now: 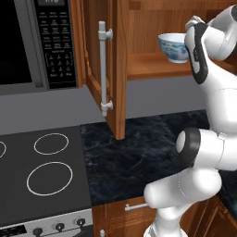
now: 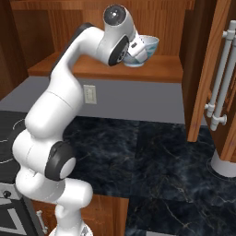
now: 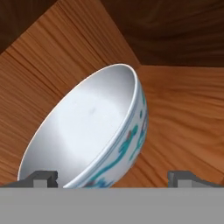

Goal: Pick up the bowls from the cabinet and place each bowl in front of a stool on the dining counter.

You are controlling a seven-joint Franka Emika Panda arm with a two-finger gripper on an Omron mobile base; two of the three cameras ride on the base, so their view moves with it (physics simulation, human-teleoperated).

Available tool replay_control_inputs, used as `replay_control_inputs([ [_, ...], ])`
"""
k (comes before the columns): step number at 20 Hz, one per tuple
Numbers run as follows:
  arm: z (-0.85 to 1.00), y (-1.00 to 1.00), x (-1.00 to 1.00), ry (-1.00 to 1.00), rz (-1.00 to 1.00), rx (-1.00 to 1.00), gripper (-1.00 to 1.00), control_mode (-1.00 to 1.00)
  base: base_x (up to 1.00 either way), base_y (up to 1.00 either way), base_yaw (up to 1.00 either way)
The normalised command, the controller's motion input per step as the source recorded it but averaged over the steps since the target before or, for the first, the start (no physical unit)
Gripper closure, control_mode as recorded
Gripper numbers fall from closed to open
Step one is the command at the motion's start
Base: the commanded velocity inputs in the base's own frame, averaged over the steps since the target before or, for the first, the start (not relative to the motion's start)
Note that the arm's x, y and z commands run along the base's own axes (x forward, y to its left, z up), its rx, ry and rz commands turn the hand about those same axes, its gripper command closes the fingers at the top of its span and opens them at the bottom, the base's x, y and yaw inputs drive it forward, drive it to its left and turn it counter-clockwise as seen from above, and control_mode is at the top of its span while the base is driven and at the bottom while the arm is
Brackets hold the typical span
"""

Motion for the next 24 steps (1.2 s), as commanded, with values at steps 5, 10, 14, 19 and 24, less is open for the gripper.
replay_control_inputs([
  [5,-0.14,0.00,0.16,0.00,0.00,0.00,-1.00,-1.00,0.00,0.00,0.00],
  [10,-0.23,0.00,0.14,0.00,0.00,0.00,-1.00,-1.00,0.00,0.00,0.00],
  [14,-0.05,-0.10,0.19,0.00,0.00,0.00,-1.00,-1.00,0.00,0.00,0.00],
  [19,0.00,-0.16,0.20,0.00,0.00,0.00,-1.00,-1.00,0.00,0.00,0.00],
  [24,0.00,-0.14,0.17,0.00,0.00,0.00,-1.00,-1.00,0.00,0.00,0.00],
])
